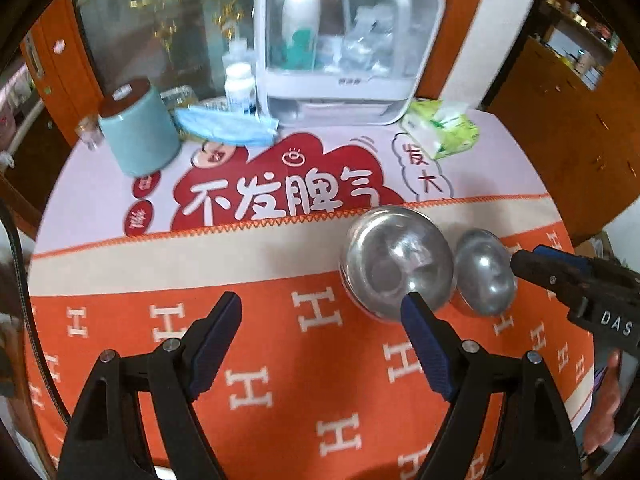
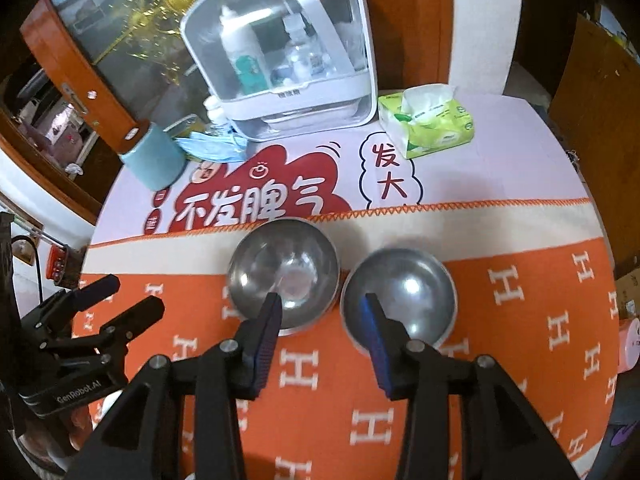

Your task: Organize plates and bowls

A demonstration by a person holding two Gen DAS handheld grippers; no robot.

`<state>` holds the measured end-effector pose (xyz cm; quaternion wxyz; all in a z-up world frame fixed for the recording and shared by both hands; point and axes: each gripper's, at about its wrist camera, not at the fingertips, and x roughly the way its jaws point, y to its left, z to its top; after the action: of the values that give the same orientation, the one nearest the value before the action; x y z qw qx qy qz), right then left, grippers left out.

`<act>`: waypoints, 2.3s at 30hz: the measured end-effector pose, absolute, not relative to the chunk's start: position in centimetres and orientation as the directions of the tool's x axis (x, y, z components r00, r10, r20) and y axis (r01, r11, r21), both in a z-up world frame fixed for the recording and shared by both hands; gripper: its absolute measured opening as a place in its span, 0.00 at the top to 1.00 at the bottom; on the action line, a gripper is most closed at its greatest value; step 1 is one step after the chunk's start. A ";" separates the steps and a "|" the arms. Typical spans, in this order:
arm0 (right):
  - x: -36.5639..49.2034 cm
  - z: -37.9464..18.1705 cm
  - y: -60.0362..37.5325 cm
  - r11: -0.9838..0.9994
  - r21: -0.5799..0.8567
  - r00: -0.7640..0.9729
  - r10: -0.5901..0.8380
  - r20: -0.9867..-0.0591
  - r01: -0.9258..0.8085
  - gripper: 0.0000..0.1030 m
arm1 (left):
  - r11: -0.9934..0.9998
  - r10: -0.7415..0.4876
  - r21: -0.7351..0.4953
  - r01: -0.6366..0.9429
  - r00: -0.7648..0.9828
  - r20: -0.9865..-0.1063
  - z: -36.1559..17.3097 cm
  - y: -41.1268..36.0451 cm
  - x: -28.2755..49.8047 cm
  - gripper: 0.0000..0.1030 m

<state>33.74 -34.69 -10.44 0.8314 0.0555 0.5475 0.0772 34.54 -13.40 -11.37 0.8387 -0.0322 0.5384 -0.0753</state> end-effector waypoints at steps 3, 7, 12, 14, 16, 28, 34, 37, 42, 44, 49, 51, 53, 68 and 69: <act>35.8 -12.3 -34.5 0.989 0.134 0.370 0.148 -0.917 -0.062 0.60 | 0.984 -0.180 -0.169 0.063 0.371 -0.911 -13.6 -13.6 36.2 0.22; 38.3 -14.9 -34.0 0.991 0.113 0.328 0.130 -0.936 -0.071 0.60 | 0.979 -0.200 -0.201 0.031 0.320 -0.926 -16.6 -13.9 38.0 0.22; 40.2 -16.8 -33.1 0.992 0.076 0.299 0.102 -0.949 -0.096 0.60 | 0.975 -0.218 -0.219 0.024 0.269 -0.938 -19.2 -14.5 39.1 0.23; 40.8 -17.3 -32.8 0.992 0.069 0.292 0.097 -0.952 -0.105 0.60 | 0.974 -0.225 -0.227 0.023 0.254 -0.941 -20.0 -14.7 39.4 0.25; 41.4 -17.8 -32.5 0.991 0.057 0.279 0.089 -0.956 -0.118 0.60 | 0.971 -0.238 -0.238 0.029 0.236 -0.942 -20.6 -15.0 39.7 0.31; 41.8 -20.1 -31.3 0.986 0.061 0.215 0.094 -0.972 -0.158 0.92 | 0.954 -0.300 -0.292 0.070 0.154 -0.942 -22.2 -16.2 39.7 0.86; 41.0 -19.2 -31.2 0.983 0.117 0.207 0.145 -0.967 -0.144 0.94 | 0.952 -0.305 -0.302 0.047 0.154 -0.940 -21.8 -14.9 38.9 0.89; 40.1 -18.5 -30.8 0.980 0.132 0.214 0.162 -0.963 -0.149 0.94 | 0.951 -0.309 -0.305 0.050 0.170 -0.936 -20.6 -14.0 38.3 0.89; 37.9 -16.7 -30.7 0.973 0.194 0.225 0.219 -0.949 -0.127 0.94 | 0.954 -0.301 -0.292 0.076 0.211 -0.930 -17.1 -13.0 36.0 0.89; 36.6 -15.6 -30.7 0.968 0.224 0.234 0.245 -0.941 -0.113 0.94 | 0.955 -0.297 -0.284 0.090 0.229 -0.927 -15.7 -12.8 34.9 0.89; 32.5 -12.8 -30.5 0.962 0.242 0.274 0.268 -0.924 -0.125 0.94 | 0.958 -0.281 -0.253 0.134 0.265 -0.923 -12.2 -12.8 31.2 0.89; 31.1 -12.0 -30.5 0.960 0.247 0.285 0.274 -0.918 -0.130 0.94 | 0.958 -0.279 -0.248 0.143 0.277 -0.919 -11.2 -12.8 29.9 0.89; 29.2 -11.1 -30.6 0.959 0.251 0.300 0.280 -0.912 -0.133 0.94 | 0.958 -0.278 -0.243 0.151 0.289 -0.916 -10.2 -12.9 28.3 0.88; 16.0 -10.5 -30.7 0.952 0.289 0.303 0.307 -0.902 -0.106 0.94 | 0.954 -0.247 -0.182 0.239 0.280 -0.928 -8.8 -13.2 15.5 0.88; 15.4 -10.6 -30.7 0.951 0.291 0.301 0.309 -0.902 -0.104 0.94 | 0.951 -0.249 -0.183 0.248 0.270 -0.930 -9.2 -13.3 14.5 0.88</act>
<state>15.43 -30.65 -10.65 0.8015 0.0888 0.5772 0.1286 14.52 -13.28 -9.24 0.7968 -0.0007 0.5837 -0.1560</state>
